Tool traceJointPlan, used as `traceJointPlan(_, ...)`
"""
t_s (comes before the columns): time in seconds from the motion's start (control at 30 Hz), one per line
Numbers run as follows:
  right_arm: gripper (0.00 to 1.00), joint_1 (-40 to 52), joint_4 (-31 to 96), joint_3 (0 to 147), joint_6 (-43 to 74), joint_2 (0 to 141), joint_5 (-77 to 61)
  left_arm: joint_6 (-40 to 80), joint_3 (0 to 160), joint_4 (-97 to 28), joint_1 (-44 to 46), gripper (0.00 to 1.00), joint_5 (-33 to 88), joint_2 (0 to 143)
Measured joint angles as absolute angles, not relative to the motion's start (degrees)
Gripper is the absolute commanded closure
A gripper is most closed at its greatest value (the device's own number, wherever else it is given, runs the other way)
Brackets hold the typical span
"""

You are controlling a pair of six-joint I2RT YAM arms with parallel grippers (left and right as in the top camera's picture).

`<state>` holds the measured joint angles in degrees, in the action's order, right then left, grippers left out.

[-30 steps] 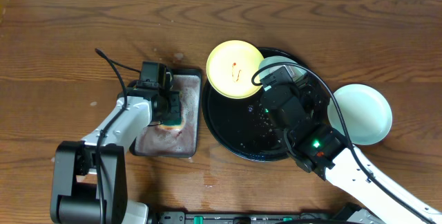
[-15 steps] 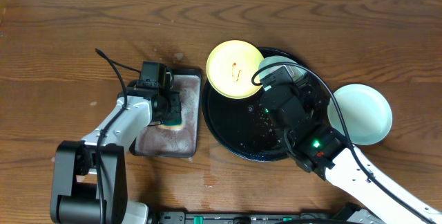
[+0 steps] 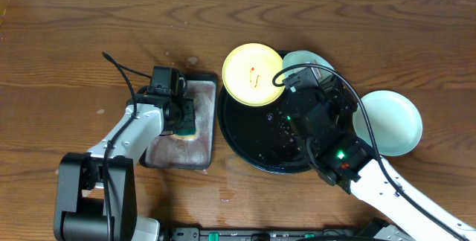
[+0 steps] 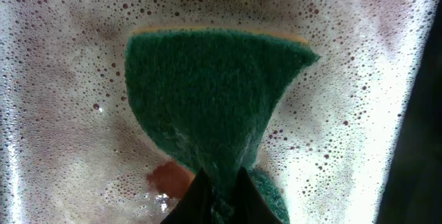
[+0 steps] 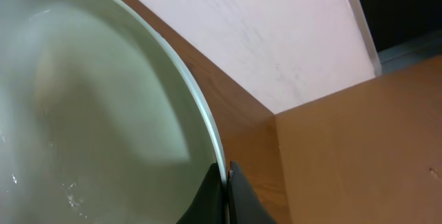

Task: Clean dirty plates on tray and stack at the side

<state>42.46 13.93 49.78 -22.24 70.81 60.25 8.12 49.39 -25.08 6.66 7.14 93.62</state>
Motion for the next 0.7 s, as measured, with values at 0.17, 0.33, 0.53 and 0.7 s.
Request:
traceJointPlan(0.17, 0.99, 42.3, 14.8, 49.8, -19.7, 70.8, 61.3, 8.1, 49.4, -25.1, 6.7, 0.93, 7.1, 93.6)
traceJointPlan(0.33, 0.99, 38.3, 22.4, 49.9, -9.0, 70.8, 56.4, 8.1, 49.4, -25.1, 6.7, 0.93, 7.1, 93.6)
traceJointPlan(0.53, 0.99, 24.9, 30.2, 50.0, 7.4, 70.7, 42.2, 8.1, 49.4, -25.3, 6.7, 0.93, 7.1, 93.6)
traceJointPlan(0.7, 0.99, 10.4, 33.4, 50.0, 17.7, 70.7, 27.8, 8.1, 49.4, -25.3, 6.7, 0.93, 7.1, 93.6)
